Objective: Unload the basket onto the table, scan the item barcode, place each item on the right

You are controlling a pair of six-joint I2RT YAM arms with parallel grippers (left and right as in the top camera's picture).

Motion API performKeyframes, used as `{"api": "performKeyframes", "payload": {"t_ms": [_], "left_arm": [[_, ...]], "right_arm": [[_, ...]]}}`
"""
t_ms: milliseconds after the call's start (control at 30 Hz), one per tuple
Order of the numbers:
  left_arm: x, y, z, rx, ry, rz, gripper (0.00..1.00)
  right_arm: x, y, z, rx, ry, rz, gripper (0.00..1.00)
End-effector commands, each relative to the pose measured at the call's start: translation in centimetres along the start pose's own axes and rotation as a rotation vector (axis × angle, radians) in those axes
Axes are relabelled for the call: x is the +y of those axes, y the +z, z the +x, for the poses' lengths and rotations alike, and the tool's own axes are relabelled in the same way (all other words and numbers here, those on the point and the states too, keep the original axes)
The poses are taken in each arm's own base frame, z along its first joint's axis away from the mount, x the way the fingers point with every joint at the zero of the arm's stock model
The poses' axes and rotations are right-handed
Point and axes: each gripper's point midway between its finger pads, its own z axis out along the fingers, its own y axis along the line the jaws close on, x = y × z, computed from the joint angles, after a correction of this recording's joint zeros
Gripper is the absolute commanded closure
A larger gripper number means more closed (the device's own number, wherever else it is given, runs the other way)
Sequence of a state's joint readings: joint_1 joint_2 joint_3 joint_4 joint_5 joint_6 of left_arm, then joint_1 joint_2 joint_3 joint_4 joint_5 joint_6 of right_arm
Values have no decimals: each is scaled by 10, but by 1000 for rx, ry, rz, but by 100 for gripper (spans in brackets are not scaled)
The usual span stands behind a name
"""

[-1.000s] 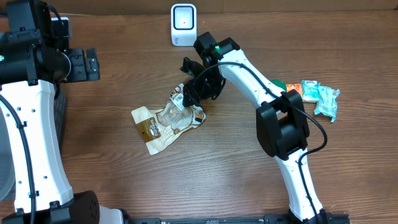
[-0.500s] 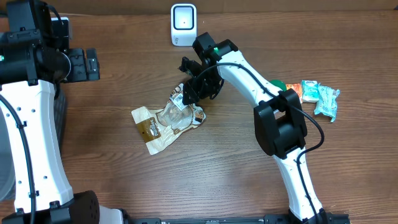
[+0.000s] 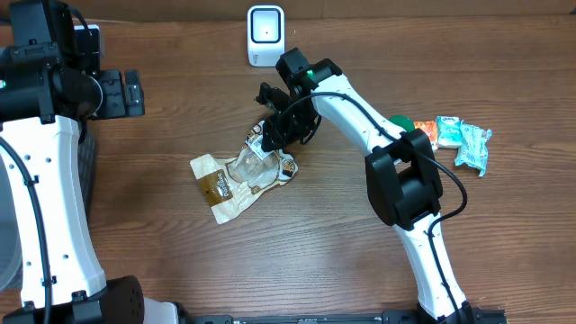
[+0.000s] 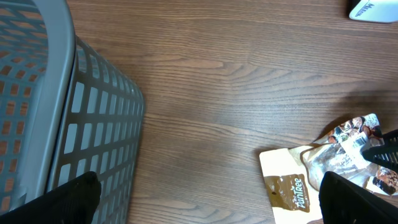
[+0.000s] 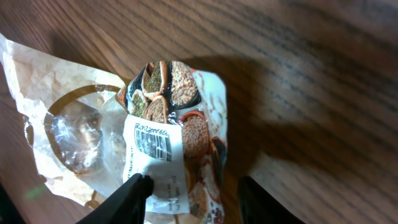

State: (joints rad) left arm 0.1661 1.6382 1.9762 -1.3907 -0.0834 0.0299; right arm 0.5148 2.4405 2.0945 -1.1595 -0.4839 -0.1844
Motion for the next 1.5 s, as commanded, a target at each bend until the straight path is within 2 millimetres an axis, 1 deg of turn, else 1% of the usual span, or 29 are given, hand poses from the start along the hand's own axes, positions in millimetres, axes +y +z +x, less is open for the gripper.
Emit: {"api": "performKeyframes", "payload": {"t_ms": [0,100,167,233,267,300,333,433,567,633,700,833,900,1067,1200,1333,1400,1433,1467], "left_arm": [[4,-4,-2,-16,7,-7,1],[4,-4,-2,-16,7,-7,1],[4,-4,-2,-16,7,-7,0],[4,-4,-2,-16,7,-7,0],[4,-4,-2,-16,7,-7,0],[4,-4,-2,-16,7,-7,0],[4,-4,-2,-16,7,-7,0],[4,-4,-2,-16,7,-7,0],[4,-4,-2,-16,7,-7,0],[4,-4,-2,-16,7,-7,0],[4,-4,-2,-16,7,-7,1],[4,-4,-2,-16,8,-7,1],[3,-4,-2,-16,8,-6,0],[3,-4,-2,-16,8,-6,1],[3,-4,-2,-16,8,-6,0],[4,-4,-2,-16,8,-7,1],[4,-4,-2,-16,8,-7,0],[3,-4,-2,-16,8,-6,0],[4,-4,-2,-16,8,-7,1]], "right_arm": [[1,7,5,20,13,-25,57],[-2,17,11,46,29,-40,59],[-3,27,15,68,34,-42,69],[-3,27,15,70,34,-42,85],[-3,26,15,67,33,-42,89],[-3,24,13,61,31,-41,94],[-5,22,12,55,35,-40,96],[-12,11,9,40,50,-36,96],[-18,-10,-1,4,53,-28,96],[-16,-16,-7,-14,11,-25,96],[-12,-19,-14,-33,-90,-21,96],[0,-16,-24,-63,-332,-13,96],[5,-12,-24,-55,-490,5,96],[12,3,-23,26,-825,130,96],[26,15,-24,71,-1015,180,96],[40,22,-37,38,-1070,220,96],[47,20,-43,11,-1053,228,96],[50,17,-47,-11,-1014,233,94],[53,12,-53,-38,-958,238,88]]}}
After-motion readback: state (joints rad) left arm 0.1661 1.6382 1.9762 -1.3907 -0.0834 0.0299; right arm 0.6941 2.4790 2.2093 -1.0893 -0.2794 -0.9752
